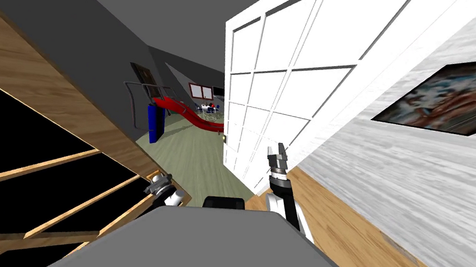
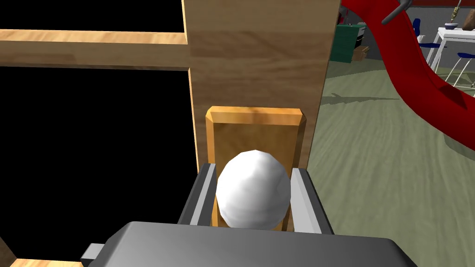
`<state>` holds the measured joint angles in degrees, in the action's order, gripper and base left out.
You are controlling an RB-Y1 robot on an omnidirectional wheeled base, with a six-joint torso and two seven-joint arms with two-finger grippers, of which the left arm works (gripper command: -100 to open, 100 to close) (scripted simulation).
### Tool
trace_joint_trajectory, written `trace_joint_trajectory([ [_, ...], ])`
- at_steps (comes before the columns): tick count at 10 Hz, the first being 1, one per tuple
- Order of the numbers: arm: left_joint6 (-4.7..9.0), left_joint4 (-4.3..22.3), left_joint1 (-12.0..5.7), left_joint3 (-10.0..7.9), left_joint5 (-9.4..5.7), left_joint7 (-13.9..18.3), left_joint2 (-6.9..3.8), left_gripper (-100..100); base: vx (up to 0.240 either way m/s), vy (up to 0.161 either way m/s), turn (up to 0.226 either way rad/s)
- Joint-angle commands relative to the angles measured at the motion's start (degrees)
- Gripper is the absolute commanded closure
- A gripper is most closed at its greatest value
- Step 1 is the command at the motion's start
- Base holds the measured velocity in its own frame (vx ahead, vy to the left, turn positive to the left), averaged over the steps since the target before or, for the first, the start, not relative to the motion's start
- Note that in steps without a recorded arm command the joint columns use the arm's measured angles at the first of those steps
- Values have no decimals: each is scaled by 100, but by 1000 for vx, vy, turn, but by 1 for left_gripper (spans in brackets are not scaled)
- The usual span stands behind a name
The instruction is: Push the door open
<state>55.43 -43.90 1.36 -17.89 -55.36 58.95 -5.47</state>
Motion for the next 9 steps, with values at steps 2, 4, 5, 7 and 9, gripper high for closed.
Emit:
trace_joint_trajectory([
  [2, 230, 115, -134, -171, -119, -106, -6, 100, 101, 145, -37],
  [4, 412, 172, -220, -358, -272, -265, 71, 100, 122, 173, -38],
  [5, 501, 199, -262, -450, -347, -344, 113, 100, 92, 198, -59],
  [7, 654, 247, -335, -609, -477, -479, 195, 100, 156, 208, -33],
  [9, 674, 232, -322, -641, -509, -511, 251, 100, 89, 136, -17],
])
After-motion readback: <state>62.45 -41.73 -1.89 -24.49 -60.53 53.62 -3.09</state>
